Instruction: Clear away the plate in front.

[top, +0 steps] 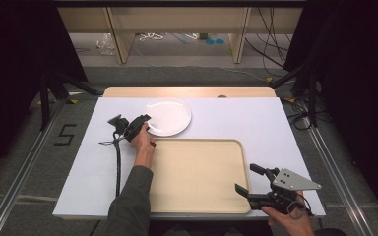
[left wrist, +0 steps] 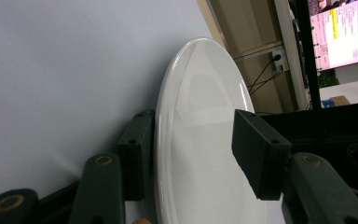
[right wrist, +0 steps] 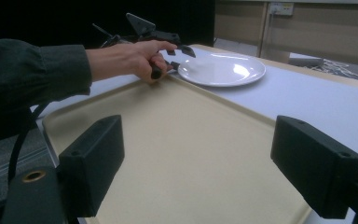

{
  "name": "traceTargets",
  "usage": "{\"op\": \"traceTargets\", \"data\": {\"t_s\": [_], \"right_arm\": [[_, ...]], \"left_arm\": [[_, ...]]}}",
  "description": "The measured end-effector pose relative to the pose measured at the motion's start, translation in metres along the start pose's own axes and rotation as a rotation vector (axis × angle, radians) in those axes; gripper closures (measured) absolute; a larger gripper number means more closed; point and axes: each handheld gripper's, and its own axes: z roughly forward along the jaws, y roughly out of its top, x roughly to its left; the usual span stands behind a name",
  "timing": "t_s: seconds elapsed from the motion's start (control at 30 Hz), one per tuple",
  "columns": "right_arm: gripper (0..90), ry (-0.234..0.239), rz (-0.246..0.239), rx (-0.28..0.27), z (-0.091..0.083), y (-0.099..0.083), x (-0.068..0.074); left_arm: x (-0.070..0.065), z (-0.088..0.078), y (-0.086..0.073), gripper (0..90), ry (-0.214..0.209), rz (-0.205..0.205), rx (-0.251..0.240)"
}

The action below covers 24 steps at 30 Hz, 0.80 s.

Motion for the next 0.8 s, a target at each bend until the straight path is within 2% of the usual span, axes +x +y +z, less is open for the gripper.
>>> {"op": "traceTargets", "data": {"t_s": [0.03,0.07,0.1,0.33,0.37,0.47,0.53,0.57,0.6,0.63,0.73,0.77,0.8], "right_arm": [[18.1,0.005,0.000,-0.009,0.0004,-0.0002,-0.0003],[18.1,0.004,0.001,-0.022,0.0011,-0.0003,-0.0004],[18.0,0.011,0.010,-0.008,-0.0004,0.0006,-0.0002],[17.9,-0.001,-0.009,0.005,-0.0012,0.0018,-0.0008],[17.9,0.001,-0.011,-0.007,-0.0011,0.0017,-0.0014],[17.9,-0.011,-0.008,-0.010,-0.0028,0.0027,-0.0030],[17.9,-0.014,-0.011,-0.011,-0.0038,0.0034,-0.0039],[17.9,-0.015,-0.008,-0.011,-0.0041,0.0038,-0.0041],[17.9,-0.017,0.002,-0.015,-0.0043,0.0038,-0.0038],[17.9,-0.014,-0.008,-0.026,-0.0042,0.0040,-0.0050],[17.9,-0.018,-0.003,-0.017,-0.0065,0.0048,-0.0060],[17.9,-0.015,0.002,-0.043,-0.0048,0.0044,-0.0064],[17.9,-0.024,-0.006,-0.035,-0.0061,0.0048,-0.0072]], "left_arm": [[0.0000,0.0001,0.0003,50.1,0.022,0.005,0.010],[0.0002,0.0003,0.0004,50.1,0.020,-0.003,0.005],[-0.0003,0.0007,-0.0001,50.1,0.017,-0.017,-0.007],[0.0006,0.0019,-0.0032,52.9,0.010,-0.008,-0.031],[0.0018,0.0019,-0.0037,53.9,0.002,-0.008,-0.034],[0.0017,0.0019,-0.0041,57.5,0.026,-0.012,-0.040],[0.0033,0.0009,-0.0038,60.7,0.047,0.006,-0.023],[0.0013,0.0018,-0.0043,63.1,0.036,-0.018,-0.052],[0.0024,0.0012,-0.0045,65.4,0.046,-0.003,-0.048],[0.0027,0.0010,-0.0045,67.3,0.052,-0.001,-0.047],[0.0052,0.0001,-0.0035,73.5,0.048,-0.046,-0.052],[0.0063,-0.0001,-0.0033,75.6,0.041,-0.052,-0.056],[0.0080,-0.0005,-0.0034,77.9,0.028,-0.052,-0.059]]}}
